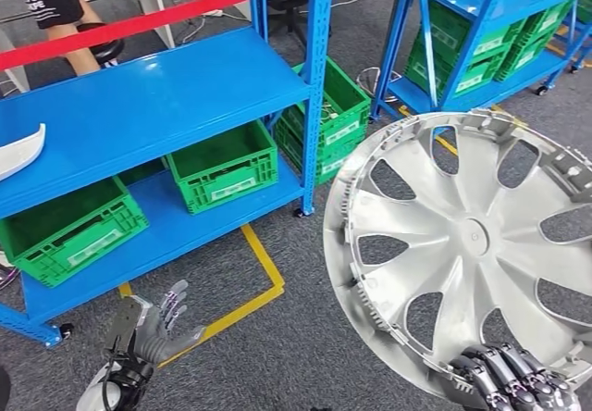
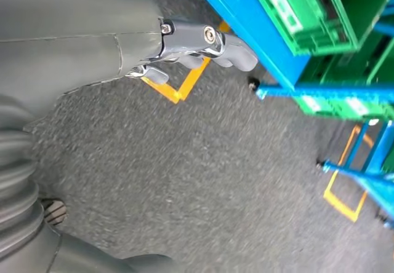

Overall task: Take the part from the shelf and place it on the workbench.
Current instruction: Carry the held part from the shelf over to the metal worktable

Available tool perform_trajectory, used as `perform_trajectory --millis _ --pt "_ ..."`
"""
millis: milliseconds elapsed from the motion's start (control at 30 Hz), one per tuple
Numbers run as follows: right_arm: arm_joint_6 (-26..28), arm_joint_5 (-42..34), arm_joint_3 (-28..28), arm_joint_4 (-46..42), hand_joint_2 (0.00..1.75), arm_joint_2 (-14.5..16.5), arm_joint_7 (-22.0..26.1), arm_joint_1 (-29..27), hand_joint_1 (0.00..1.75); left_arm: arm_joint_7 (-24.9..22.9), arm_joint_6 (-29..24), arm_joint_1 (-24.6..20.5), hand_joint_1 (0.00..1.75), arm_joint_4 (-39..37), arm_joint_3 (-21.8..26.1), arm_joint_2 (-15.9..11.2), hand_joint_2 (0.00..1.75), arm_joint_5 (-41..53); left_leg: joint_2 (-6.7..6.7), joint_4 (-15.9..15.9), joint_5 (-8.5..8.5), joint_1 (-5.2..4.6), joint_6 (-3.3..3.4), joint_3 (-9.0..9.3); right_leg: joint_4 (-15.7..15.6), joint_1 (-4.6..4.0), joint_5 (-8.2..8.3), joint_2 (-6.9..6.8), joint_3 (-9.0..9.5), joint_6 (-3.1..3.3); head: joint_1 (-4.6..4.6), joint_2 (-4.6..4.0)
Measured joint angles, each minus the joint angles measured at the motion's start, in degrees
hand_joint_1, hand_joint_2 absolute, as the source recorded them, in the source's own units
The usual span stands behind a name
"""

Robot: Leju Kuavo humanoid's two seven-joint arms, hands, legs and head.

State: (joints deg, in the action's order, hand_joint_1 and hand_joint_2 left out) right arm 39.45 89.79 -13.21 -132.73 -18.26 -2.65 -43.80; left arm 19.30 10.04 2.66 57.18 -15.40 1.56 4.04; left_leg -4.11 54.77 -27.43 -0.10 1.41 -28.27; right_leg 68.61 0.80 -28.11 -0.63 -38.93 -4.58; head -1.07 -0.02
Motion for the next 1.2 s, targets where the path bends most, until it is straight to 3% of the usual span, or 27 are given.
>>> perform_trajectory --millis 67,100,133,200,233,300,367,400,433,467,500,567,633,667,700,733,767,833,867,933,967,1000,1100,1133,1200 --pt "0.0 0.0 0.35 -0.17 1.75 0.75 0.31 -0.37 1.75 -0.04 0.04 -0.16 0.0 -0.01 0.03 0.08 1.75 0.38 -1.18 0.41 -0.08 -0.18 -0.54 -0.09 -7.98 -0.06 1.44 -2.2 5.49 0.18 -0.01 0.0" --pt "0.0 0.01 0.51 -0.29 1.75 1.08 0.39 -0.49 1.75 -0.06 0.07 -0.25 0.0 -0.01 0.04 0.1 1.75 0.5 -1.7 0.64 -0.12 -0.35 -0.88 -0.12 -10.22 -0.13 1.7 -2.82 6.94 0.51 0.03 0.0" --pt "0.0 0.01 0.64 -0.37 1.75 1.36 0.43 -0.55 1.75 -0.08 0.09 -0.33 0.0 -0.01 0.04 0.13 1.75 0.58 -2.21 0.8 -0.12 -0.52 -1.21 -0.16 -10.94 -0.24 1.59 -2.87 7.26 0.93 0.05 0.0" --pt "0.0 0.01 0.78 -0.52 1.75 1.91 0.49 -0.87 1.75 -0.1 0.15 -0.47 0.0 -0.01 0.04 0.25 1.75 0.62 -2.97 0.91 -0.14 -0.54 -1.83 -0.23 -10.72 -0.24 1.95 -1.5 6.81 1.87 0.1 0.0" --pt "0.0 0.0 0.83 -0.57 1.75 2.17 0.49 -1.05 1.75 -0.1 0.16 -0.54 0.0 -0.01 0.03 0.32 1.75 0.62 -2.31 1.28 -0.58 -0.45 -2.21 -0.42 -10.73 -0.19 2.14 -0.93 6.58 2.27 0.1 0.0" --pt "0.0 0.0 0.85 -0.68 1.75 2.55 0.49 -1.27 1.75 -0.1 0.17 -0.64 0.0 -0.01 0.03 0.37 1.75 0.63 0.55 4.88 -3.31 -0.26 -2.85 -2.13 -10.89 0.0 2.62 0.15 6.11 3.07 0.17 0.0" --pt "0.0 0.01 0.88 -0.75 1.75 2.75 0.5 -1.28 1.75 -0.11 0.19 -0.49 0.0 -0.01 0.01 0.37 1.75 0.64 2.95 12.81 -7.43 -0.15 -2.94 -5.88 -10.88 -0.04 3.04 1.44 5.38 3.51 0.2 0.0" --pt "0.0 0.02 0.88 -0.75 1.75 2.84 0.51 -1.3 1.75 -0.11 0.2 -0.38 0.0 -0.01 -0.01 0.36 1.75 0.65 3.37 16.31 -8.64 -0.12 -2.87 -7.59 -10.87 -0.09 3.26 2.2 5.06 3.59 0.18 0.0" --pt "0.0 0.02 0.89 -0.75 1.75 2.92 0.51 -1.33 1.75 -0.11 0.21 -0.29 0.0 -0.02 -0.01 0.36 1.75 0.64 3.59 18.11 -8.71 -0.12 -2.75 -8.5 -10.86 -0.13 3.46 3.04 4.8 3.55 0.18 0.0" --pt "0.0 0.02 0.89 -0.75 1.75 3.01 0.51 -1.35 1.75 -0.11 0.22 -0.27 0.0 -0.02 -0.01 0.36 1.75 0.64 3.78 17.55 -7.55 -0.12 -2.58 -8.28 -10.85 -0.15 3.66 3.88 4.64 3.45 0.18 0.0" --pt "0.0 0.02 0.89 -0.75 1.75 3.09 0.51 -1.38 1.75 -0.11 0.22 -0.29 0.0 -0.03 -0.01 0.36 1.75 0.64 4.19 14.8 -5.49 -0.12 -2.36 -6.98 -10.85 -0.15 3.83 4.72 4.56 3.3 0.18 0.0" --pt "0.0 0.02 0.9 -0.75 1.75 3.19 0.51 -1.37 1.75 -0.11 0.23 -0.36 0.0 -0.03 -0.02 0.36 1.75 0.64 6.63 6.75 -1.58 0.02 -1.8 -3.12 -10.74 -0.19 4.14 6.26 4.32 2.88 0.17 0.0" --pt "0.0 0.02 0.91 -0.81 1.75 3.24 0.52 -1.4 1.75 -0.14 0.23 -0.41 0.0 -0.03 -0.04 0.36 1.75 0.64 8.59 2.06 -0.4 0.16 -1.58 -1.13 -10.61 -0.16 4.59 7.59 3.68 2.29 0.12 0.0" --pt "0.0 0.02 0.91 -0.84 1.75 3.28 0.53 -1.45 1.75 -0.15 0.24 -0.42 0.0 -0.04 -0.05 0.4 1.75 0.65 8.57 1.52 -0.53 0.13 -1.49 -1.04 -10.66 -0.1 4.89 8.28 3.33 1.89 0.11 0.0" --pt "0.0 0.02 0.91 -0.89 1.75 3.33 0.54 -1.57 1.75 -0.17 0.25 -0.46 0.0 -0.04 -0.06 0.48 1.75 0.66 7.92 1.42 -0.37 0.13 -1.34 -1.14 -10.83 0.03 5.2 8.84 2.9 1.5 0.11 0.0" --pt "0.0 0.01 0.91 -0.91 1.75 3.4 0.55 -1.74 1.75 -0.18 0.26 -0.52 0.0 -0.05 -0.03 0.53 1.75 0.66 7.25 1.27 -0.15 0.17 -1.04 -1.18 -10.72 0.04 5.25 8.34 2.53 1.2 0.09 0.0" --pt "0.0 0.01 0.91 -0.94 1.75 3.46 0.55 -1.86 1.75 -0.17 0.27 -0.59 0.0 -0.05 -0.01 0.59 1.75 0.67 6.52 1.12 0.08 0.25 -0.72 -1.16 -9.86 -0.04 4.7 6.94 1.94 0.97 -0.09 0.0" --pt "0.0 0.01 0.93 -0.99 1.75 3.54 0.59 -1.9 1.75 -0.17 0.29 -0.54 0.0 -0.05 0.07 0.59 1.75 0.8 4.96 0.95 0.31 0.32 -0.33 -1.2 -4.37 -0.2 1.45 2.89 -0.5 0.62 -0.5 0.0" --pt "0.0 0.01 0.96 -1.01 1.75 3.56 0.63 -1.83 1.75 -0.17 0.32 -0.42 0.0 -0.05 0.09 0.59 1.75 0.96 4.15 0.95 0.32 0.28 -0.24 -1.24 -0.28 -0.18 -0.69 1.66 -2.2 0.4 -0.66 0.0" --pt "0.0 0.01 1.05 -1.02 1.75 3.71 0.77 -1.96 1.75 -0.18 0.36 -0.23 0.0 -0.05 0.11 0.6 1.75 1.42 2.42 0.97 0.32 0.23 -0.23 -1.3 5.47 -0.1 -3.0 0.96 -4.25 0.05 -0.69 0.0" --pt "0.0 0.0 1.15 -1.03 1.75 3.84 0.83 -2.19 1.75 -0.19 0.36 -0.22 0.0 -0.05 0.12 0.63 1.75 1.67 1.63 0.98 0.29 0.23 -0.27 -1.29 5.23 -0.08 -2.61 0.83 -3.67 -0.04 -0.69 0.0" --pt "0.0 0.0 1.25 -1.04 1.75 4.0 0.88 -2.47 1.75 -0.19 0.36 -0.26 0.0 -0.05 0.12 0.69 1.75 1.94 0.89 0.99 0.23 0.23 -0.36 -1.23 2.63 -0.07 -1.35 0.48 -1.85 -0.06 -0.69 0.0" --pt "0.0 0.01 1.54 -1.24 1.75 4.44 0.88 -3.31 1.75 -0.2 0.28 -0.39 0.0 -0.07 0.09 0.84 1.75 2.49 -0.9 1.26 -0.22 -0.16 -1.1 -0.95 -8.42 -0.24 2.03 -2.35 5.15 0.44 -0.65 0.0" --pt "0.0 0.01 1.66 -1.36 1.75 4.53 0.84 -3.62 1.75 -0.2 0.21 -0.44 0.0 -0.09 0.09 0.86 1.75 2.58 -1.36 1.36 -0.33 -0.36 -1.38 -0.87 -9.95 -0.32 2.23 -2.78 6.04 0.86 -0.61 0.0" --pt "0.0 0.01 1.87 -1.51 1.75 4.71 0.32 -4.2 1.75 -0.18 -0.17 -0.54 0.0 -0.13 0.08 0.94 1.75 2.83 -2.32 1.4 -0.36 -0.48 -1.88 -0.8 -10.15 -0.45 2.28 -1.77 5.81 1.87 -0.53 0.0"
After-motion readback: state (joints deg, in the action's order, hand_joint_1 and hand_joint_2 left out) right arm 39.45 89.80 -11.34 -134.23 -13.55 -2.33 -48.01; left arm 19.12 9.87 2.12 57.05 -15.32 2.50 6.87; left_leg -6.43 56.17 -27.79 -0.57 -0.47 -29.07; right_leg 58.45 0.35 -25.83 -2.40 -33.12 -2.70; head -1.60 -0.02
